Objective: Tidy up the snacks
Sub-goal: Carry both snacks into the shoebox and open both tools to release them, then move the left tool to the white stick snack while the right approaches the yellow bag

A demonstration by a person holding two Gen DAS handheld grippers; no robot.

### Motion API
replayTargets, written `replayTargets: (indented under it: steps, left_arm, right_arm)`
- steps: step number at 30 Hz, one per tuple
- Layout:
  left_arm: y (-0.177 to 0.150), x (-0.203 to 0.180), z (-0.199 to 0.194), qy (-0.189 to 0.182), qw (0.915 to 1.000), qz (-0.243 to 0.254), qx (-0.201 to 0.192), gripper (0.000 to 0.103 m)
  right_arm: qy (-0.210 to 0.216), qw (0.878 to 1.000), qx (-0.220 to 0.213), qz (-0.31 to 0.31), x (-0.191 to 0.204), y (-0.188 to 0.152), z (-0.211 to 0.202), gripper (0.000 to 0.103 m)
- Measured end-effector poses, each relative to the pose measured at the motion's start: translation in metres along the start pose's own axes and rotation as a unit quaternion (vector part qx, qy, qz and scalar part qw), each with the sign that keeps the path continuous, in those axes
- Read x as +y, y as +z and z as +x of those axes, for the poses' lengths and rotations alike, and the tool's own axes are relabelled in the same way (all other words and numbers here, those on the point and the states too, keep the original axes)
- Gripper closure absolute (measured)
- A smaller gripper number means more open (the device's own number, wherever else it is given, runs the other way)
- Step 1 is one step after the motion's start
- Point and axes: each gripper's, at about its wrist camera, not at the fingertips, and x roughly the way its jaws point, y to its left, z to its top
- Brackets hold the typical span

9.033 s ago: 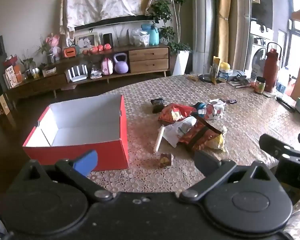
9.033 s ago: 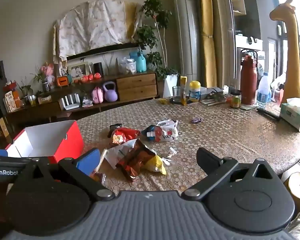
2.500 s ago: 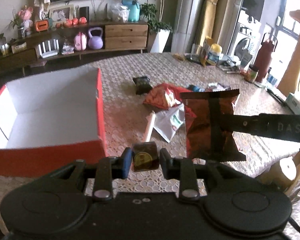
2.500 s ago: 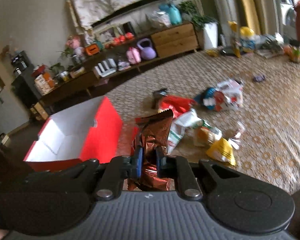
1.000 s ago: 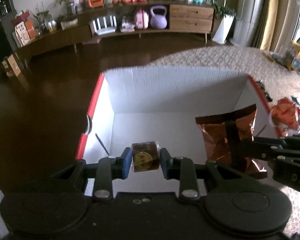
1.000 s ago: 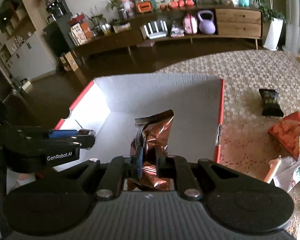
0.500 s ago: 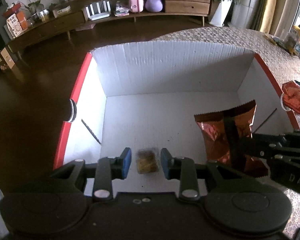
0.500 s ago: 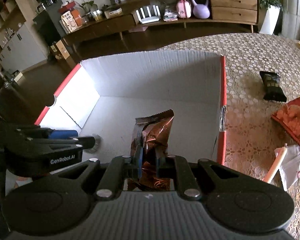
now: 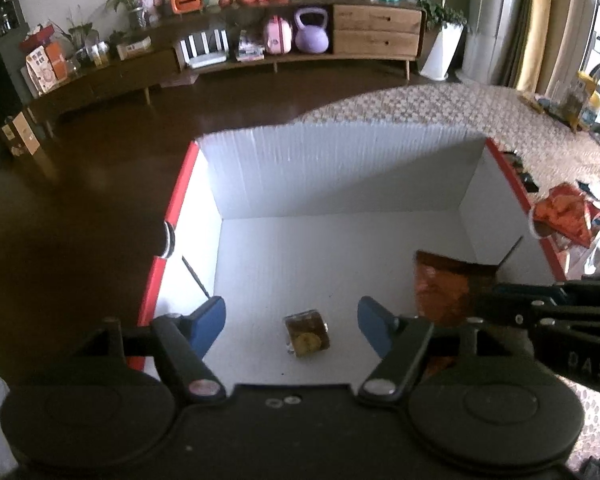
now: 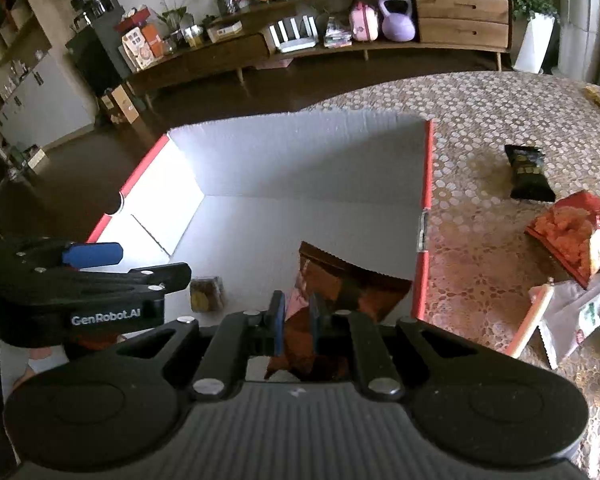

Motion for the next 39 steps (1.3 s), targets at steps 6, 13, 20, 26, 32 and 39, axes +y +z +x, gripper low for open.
replayTargets:
  steps: [6,13,20,26,32,39]
  left_arm:
    - [-0.001,-0.006,-0.024,0.0,0.9998,0.004,-0.021,0.022]
    - [-0.006,-0.013,-0.052,-0.007,0.9989,0.005,-0.047,0.018]
    - [-0.013,-0.027,-0.081,-0.019,0.997,0.009,-0.074,0.013]
    - [-0.017,-0.045,-0.104,-0.027,0.9946,0.013,-0.099,0.009]
    - [-0.023,-0.064,-0.127,-0.047,0.9912,0.01,-0.124,0.004]
    - [-0.034,-0.098,-0.145,-0.067,0.9865,0.022,-0.148,0.001]
  right_arm:
    - [0.005,1.0,-0.02,-0.005,0.001,-0.002,-0.023,0.072]
    - [0.005,0.999,-0.053,-0.006,0.001,-0.009,-0.056,0.039]
    - [0.004,0.997,-0.077,0.004,-0.008,-0.016,-0.091,0.037]
    - [0.006,0.994,-0.105,0.006,-0.016,-0.026,-0.125,0.027]
    - [0.004,0.992,-0.127,0.009,-0.029,-0.043,-0.158,0.02]
    - [-0.011,0.99,-0.143,0.017,-0.056,-0.065,-0.188,0.019]
